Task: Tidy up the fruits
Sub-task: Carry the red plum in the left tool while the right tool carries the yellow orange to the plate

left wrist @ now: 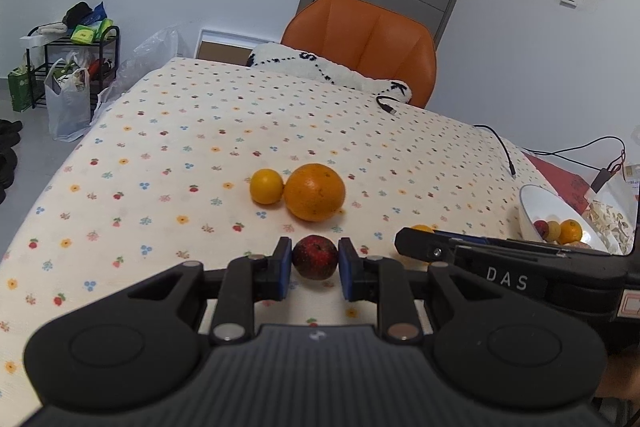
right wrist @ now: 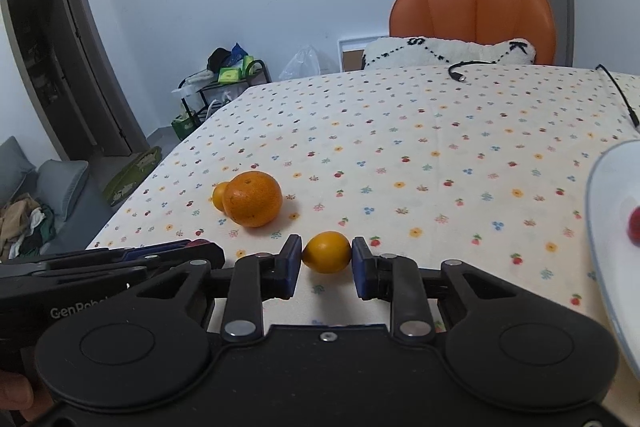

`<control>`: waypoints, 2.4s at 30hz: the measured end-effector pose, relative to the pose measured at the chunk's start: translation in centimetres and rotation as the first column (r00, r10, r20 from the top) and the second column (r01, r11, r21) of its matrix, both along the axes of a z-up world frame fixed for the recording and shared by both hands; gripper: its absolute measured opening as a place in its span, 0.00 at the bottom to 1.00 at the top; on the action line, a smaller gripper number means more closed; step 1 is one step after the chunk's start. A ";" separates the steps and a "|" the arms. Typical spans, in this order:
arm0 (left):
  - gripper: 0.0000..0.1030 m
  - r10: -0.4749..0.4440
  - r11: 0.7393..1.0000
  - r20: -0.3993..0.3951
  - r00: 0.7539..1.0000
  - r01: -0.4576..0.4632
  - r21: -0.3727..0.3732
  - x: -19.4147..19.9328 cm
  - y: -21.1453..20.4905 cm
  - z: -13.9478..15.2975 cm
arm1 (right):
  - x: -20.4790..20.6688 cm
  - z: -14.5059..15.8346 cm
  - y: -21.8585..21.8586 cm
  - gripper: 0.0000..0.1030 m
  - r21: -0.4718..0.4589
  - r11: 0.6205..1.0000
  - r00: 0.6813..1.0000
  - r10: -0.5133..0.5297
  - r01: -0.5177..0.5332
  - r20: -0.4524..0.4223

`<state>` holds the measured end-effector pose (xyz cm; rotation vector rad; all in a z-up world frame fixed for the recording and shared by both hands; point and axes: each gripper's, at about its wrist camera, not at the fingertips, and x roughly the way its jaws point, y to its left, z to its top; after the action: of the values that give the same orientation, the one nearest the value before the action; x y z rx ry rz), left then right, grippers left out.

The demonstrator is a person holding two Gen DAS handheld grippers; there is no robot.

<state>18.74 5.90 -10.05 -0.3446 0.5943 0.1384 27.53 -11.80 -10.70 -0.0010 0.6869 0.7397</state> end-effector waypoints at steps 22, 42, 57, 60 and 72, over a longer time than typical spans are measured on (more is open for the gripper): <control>0.22 -0.106 0.994 0.070 0.992 0.107 -0.017 0.8 -5.6 2.4 | -2.7 3.4 -7.9 0.25 0.079 0.990 0.991 -0.120 0.115 0.058; 0.22 -0.220 0.974 0.115 0.969 0.225 -0.027 1.6 -10.6 3.6 | -4.8 5.1 -13.7 0.25 0.107 0.971 0.969 -0.225 0.214 0.104; 0.22 -0.312 0.948 0.120 0.943 0.317 -0.028 3.0 -14.9 3.6 | -5.3 5.0 -19.8 0.25 0.110 0.934 0.931 -0.350 0.339 0.104; 0.22 -0.324 0.944 0.118 0.939 0.330 -0.029 3.2 -15.7 3.6 | -5.2 4.9 -21.0 0.25 0.117 0.926 0.924 -0.370 0.359 0.097; 0.22 -0.382 0.922 0.107 0.918 0.386 -0.023 4.4 -18.8 3.2 | -4.9 4.4 -24.2 0.25 0.117 0.894 0.893 -0.443 0.433 0.082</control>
<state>23.18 -12.91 -6.88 -0.2695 0.5552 -0.2706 22.64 -36.05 -6.27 0.1969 0.5215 0.3312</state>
